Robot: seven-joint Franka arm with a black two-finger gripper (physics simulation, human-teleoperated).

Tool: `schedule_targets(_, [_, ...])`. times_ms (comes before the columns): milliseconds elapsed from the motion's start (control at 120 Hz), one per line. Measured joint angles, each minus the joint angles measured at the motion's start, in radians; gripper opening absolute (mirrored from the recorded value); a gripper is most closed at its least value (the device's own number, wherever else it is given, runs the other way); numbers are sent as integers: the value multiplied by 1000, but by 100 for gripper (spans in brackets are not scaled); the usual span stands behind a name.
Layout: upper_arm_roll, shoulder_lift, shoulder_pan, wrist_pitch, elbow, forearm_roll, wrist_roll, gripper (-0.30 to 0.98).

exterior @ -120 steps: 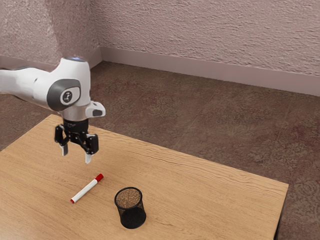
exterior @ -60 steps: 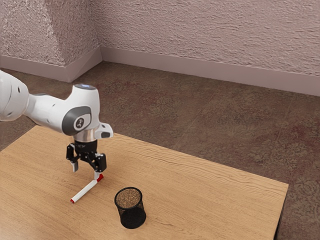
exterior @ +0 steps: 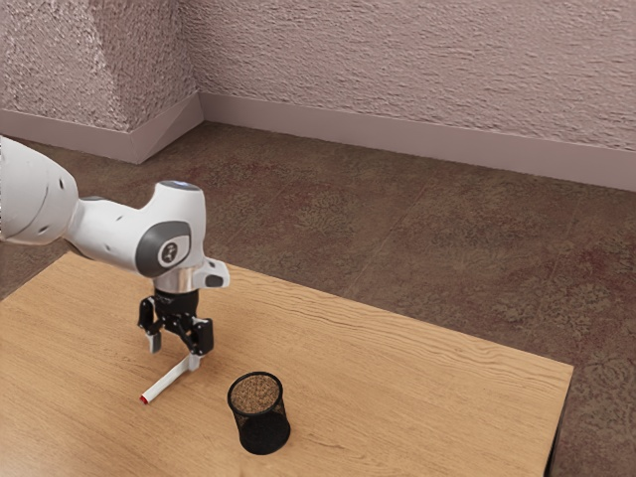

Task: Put the marker into the pen holder.

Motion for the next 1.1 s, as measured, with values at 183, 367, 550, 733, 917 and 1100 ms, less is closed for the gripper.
schedule_targets(183, [-1, 22, 2, 1, 13, -10, 30, 67])
schedule_targets(367, [0, 22, 2, 2, 19, -10, 51, 49])
schedule_targets(550, [0, 22, 2, 6, 21, -9, 67, 37])
schedule_targets(733, [-5, 16, 2, 21, 9, -23, 76, 33])
schedule_targets(917, [-6, 14, 2, 29, 4, -38, 82, 31])
schedule_targets(1100, [-6, 16, 2, 32, 4, -42, 88, 11])
